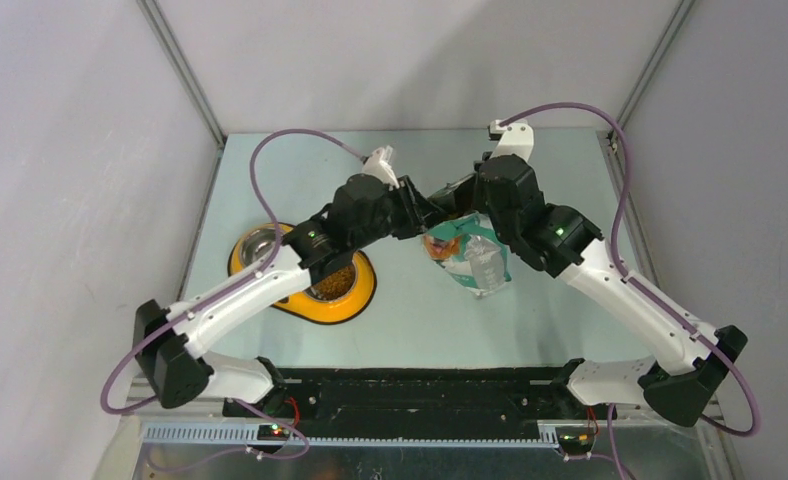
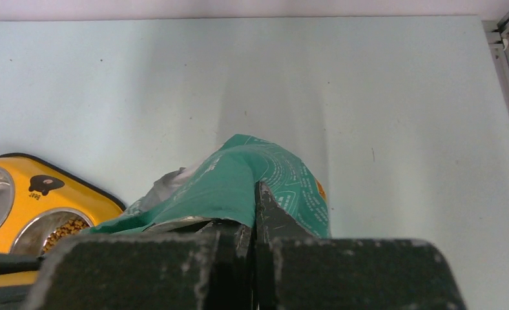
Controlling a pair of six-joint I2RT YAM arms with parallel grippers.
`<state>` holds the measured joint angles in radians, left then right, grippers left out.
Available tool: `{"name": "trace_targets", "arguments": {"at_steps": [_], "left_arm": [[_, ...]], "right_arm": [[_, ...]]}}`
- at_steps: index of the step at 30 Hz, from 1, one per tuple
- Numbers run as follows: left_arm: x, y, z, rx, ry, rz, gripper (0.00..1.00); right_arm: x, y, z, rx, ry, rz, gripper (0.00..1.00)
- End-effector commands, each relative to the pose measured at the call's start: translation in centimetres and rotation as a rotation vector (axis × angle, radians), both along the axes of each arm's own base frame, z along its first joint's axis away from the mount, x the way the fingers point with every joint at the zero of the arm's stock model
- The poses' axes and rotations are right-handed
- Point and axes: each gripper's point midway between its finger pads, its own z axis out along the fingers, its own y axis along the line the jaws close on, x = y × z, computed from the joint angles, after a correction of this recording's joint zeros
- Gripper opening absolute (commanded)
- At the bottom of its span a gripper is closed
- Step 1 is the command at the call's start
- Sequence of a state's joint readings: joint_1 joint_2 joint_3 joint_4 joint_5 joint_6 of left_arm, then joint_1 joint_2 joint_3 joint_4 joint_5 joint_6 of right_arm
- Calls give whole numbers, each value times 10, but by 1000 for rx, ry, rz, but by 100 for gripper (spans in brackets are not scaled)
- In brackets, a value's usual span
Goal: Serve the pet food
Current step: Collect the pet food from the pet food bag.
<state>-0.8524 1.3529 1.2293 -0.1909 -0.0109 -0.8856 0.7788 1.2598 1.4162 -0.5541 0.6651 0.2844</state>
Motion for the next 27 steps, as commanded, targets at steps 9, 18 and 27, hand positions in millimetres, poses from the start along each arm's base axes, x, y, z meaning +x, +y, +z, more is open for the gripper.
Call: {"name": "trace_targets", "arguments": {"at_steps": [9, 18, 27], "left_arm": [[-42, 45, 70, -200, -49, 39, 0], [-34, 77, 79, -205, -67, 189, 0], [-21, 92, 83, -218, -107, 291, 0]], "right_arm": [[-10, -46, 28, -137, -46, -61, 0], [-22, -30, 71, -136, -119, 66, 0], [-49, 7, 89, -184, -168, 261, 0]]}}
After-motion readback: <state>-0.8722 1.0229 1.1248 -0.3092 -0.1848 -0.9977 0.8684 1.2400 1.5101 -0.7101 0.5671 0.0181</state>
